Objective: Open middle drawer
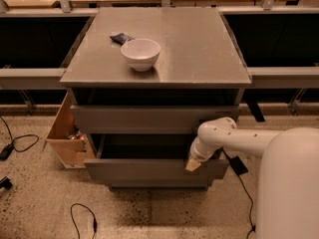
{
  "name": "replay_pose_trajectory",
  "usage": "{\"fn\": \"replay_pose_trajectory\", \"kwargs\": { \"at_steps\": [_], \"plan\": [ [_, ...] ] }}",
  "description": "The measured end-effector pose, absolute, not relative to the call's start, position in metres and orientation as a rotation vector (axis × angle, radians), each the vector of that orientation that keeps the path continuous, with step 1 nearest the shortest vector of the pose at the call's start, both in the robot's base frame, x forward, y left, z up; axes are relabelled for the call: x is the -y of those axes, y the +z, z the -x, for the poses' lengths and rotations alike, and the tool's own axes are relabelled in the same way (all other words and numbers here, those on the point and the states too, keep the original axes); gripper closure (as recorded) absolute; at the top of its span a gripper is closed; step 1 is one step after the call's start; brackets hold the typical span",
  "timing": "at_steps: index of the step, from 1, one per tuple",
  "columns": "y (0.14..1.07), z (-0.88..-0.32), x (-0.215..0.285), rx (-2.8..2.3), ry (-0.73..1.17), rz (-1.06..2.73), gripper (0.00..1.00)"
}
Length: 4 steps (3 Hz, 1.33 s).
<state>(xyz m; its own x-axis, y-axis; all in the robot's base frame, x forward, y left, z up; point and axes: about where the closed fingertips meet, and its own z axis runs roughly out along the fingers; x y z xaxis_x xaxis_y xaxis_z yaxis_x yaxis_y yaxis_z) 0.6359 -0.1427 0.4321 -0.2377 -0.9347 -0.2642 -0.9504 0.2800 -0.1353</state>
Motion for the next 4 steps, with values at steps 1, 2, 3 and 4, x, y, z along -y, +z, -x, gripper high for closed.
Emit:
{"fn": "replay_pose_trajectory", "kwargs": {
  "at_steps": [1, 2, 3, 4],
  "plan": [
    [0.430, -0.618, 0.143, -2.289, 0.115, 1.722, 1.00],
    [0.433, -0.618, 0.143, -2.289, 0.115, 1.722, 1.00],
    [0.432, -0.579, 0.145, -2.333, 0.176, 1.763, 1.00],
    [0.435, -0.580, 0.145, -2.333, 0.176, 1.763, 1.00]
  ]
}}
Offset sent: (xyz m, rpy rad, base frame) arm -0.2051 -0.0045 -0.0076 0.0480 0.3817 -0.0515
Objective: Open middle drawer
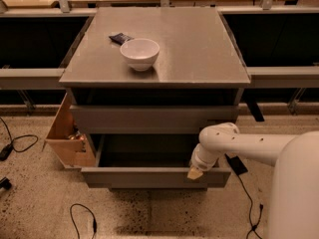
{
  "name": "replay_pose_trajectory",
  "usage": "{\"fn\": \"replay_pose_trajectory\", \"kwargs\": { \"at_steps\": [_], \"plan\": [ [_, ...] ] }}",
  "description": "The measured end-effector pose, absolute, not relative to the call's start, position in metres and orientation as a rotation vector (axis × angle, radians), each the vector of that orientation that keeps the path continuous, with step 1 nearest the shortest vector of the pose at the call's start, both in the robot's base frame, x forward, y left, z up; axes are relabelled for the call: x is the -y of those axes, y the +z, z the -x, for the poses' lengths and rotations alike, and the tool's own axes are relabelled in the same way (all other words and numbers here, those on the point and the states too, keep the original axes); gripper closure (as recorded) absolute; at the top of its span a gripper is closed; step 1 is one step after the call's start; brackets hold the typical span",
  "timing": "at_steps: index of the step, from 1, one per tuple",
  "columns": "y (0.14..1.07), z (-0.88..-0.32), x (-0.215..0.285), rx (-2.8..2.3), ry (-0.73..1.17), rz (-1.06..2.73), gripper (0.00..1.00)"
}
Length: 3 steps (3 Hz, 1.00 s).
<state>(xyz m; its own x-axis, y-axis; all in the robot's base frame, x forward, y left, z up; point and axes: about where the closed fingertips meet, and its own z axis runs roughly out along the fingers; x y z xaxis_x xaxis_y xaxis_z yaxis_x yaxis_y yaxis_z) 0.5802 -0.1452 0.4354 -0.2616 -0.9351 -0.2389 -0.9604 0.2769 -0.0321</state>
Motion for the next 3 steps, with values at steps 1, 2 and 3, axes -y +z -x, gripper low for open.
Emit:
{"fn": "replay_pose_trajectory", "kwargs": {
  "at_steps": [1, 2, 3],
  "plan": [
    [0.435, -0.548, 0.149, -2.362, 0.249, 1.808, 1.00],
    [0.437, -0.549, 0.149, -2.362, 0.249, 1.808, 1.00],
    [0.435, -0.511, 0.156, -2.404, 0.347, 1.848, 1.00]
  ]
}}
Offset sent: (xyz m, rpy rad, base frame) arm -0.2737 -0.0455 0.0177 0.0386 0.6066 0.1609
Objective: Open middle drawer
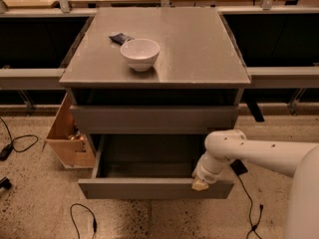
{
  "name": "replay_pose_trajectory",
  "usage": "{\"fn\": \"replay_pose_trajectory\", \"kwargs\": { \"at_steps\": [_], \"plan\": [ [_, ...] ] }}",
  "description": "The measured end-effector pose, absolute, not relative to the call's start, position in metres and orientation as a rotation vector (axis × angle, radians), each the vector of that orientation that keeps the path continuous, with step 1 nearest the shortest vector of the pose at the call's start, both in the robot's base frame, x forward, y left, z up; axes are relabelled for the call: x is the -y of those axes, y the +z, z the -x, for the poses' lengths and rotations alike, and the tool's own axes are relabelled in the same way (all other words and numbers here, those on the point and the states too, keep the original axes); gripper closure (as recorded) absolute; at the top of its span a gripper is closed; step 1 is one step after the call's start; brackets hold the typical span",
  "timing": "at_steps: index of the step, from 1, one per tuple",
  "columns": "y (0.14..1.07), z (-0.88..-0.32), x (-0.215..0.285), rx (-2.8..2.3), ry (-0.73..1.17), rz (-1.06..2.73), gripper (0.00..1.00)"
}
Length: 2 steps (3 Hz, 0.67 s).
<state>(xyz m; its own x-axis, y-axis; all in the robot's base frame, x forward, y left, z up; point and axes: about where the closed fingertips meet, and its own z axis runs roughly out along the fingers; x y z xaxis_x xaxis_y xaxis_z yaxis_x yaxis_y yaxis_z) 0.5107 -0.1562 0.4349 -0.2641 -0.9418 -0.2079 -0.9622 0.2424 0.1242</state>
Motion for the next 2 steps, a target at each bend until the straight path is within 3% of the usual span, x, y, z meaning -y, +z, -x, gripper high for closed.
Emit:
{"fn": "replay_pose_trajectory", "kwargs": {
  "at_steps": [2],
  "plan": [
    [0.435, -0.483, 0.161, -2.437, 0.427, 1.874, 1.00]
  ]
}}
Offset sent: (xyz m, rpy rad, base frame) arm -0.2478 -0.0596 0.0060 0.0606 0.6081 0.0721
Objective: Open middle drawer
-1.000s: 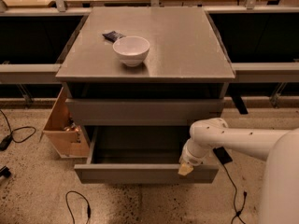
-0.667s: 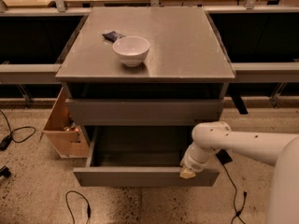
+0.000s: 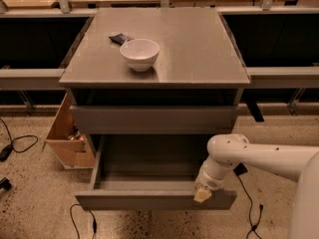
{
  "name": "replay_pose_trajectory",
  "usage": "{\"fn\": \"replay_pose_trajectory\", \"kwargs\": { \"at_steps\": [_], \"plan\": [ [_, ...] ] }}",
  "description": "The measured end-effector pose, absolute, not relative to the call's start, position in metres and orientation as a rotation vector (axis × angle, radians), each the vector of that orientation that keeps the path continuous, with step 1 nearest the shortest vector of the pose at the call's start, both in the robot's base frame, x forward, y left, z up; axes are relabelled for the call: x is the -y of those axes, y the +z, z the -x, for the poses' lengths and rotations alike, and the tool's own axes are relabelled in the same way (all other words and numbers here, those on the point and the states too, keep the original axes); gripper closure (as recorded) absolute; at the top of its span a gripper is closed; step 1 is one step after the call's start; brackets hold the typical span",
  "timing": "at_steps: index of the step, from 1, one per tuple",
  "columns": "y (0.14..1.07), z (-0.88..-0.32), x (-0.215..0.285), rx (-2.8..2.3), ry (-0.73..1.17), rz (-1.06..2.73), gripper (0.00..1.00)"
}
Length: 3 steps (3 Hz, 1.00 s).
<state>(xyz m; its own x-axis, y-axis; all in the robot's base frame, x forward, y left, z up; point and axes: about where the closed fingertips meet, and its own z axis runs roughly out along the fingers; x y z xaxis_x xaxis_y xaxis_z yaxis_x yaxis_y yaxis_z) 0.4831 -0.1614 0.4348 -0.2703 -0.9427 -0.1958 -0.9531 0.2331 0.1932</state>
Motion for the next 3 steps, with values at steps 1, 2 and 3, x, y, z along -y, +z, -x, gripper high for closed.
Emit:
{"fn": "replay_pose_trajectory", "kwargs": {
  "at_steps": [1, 2, 3],
  "plan": [
    [0.436, -0.483, 0.160, -2.437, 0.427, 1.874, 1.00],
    [0.436, -0.458, 0.162, -2.453, 0.511, 1.902, 1.00],
    [0.436, -0.457, 0.162, -2.453, 0.511, 1.903, 1.00]
  ]
}}
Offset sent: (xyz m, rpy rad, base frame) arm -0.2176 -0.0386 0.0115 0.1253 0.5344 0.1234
